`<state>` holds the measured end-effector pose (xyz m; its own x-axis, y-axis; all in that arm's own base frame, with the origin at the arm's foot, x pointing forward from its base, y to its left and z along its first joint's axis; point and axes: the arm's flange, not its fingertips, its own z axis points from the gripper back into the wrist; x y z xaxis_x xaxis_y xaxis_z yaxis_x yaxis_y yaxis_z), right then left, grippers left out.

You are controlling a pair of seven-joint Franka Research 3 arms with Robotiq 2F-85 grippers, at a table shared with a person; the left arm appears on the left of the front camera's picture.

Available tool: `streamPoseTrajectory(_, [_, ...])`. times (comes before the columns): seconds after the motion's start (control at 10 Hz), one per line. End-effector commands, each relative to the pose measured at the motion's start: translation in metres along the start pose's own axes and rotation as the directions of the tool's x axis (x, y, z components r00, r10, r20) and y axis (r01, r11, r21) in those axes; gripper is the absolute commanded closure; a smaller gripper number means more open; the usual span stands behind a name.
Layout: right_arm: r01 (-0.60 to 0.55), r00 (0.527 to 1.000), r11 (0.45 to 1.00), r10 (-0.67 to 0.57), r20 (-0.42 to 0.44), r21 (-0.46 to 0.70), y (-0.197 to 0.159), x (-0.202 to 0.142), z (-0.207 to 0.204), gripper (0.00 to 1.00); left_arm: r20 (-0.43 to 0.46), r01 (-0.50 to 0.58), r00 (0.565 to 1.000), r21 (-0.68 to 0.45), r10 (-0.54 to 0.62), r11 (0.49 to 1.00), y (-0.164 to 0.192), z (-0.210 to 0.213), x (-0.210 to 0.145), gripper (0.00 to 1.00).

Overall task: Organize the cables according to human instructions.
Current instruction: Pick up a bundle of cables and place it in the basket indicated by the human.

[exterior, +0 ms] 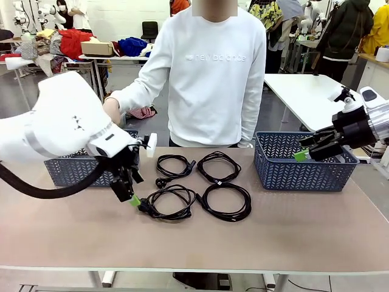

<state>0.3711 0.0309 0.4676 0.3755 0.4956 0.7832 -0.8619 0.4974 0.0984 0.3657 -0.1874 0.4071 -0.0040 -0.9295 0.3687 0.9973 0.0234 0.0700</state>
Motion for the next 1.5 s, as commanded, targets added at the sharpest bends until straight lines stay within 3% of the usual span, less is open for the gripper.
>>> streamPoseTrajectory(0.0, [-0.029,0.999,1.000,0.029,0.032,0.003,-0.004,0.000,-0.003,0.00,-0.019,0.050,0.999,0.028,-0.049,0.998,0.011,-0.012,-0.003,0.00])
streamPoseTrajectory(0.9, [-0.029,0.999,1.000,0.029,0.032,0.003,-0.004,0.000,-0.003,0.00,-0.047,0.034,0.998,0.019,-0.033,0.999,0.005,-0.019,0.001,0.00])
streamPoseTrajectory(1.4, [-0.029,0.999,1.000,0.029,0.032,0.003,-0.004,0.000,-0.003,0.00,-0.108,0.115,0.987,-0.065,-0.121,0.991,0.018,-0.057,0.021,0.00])
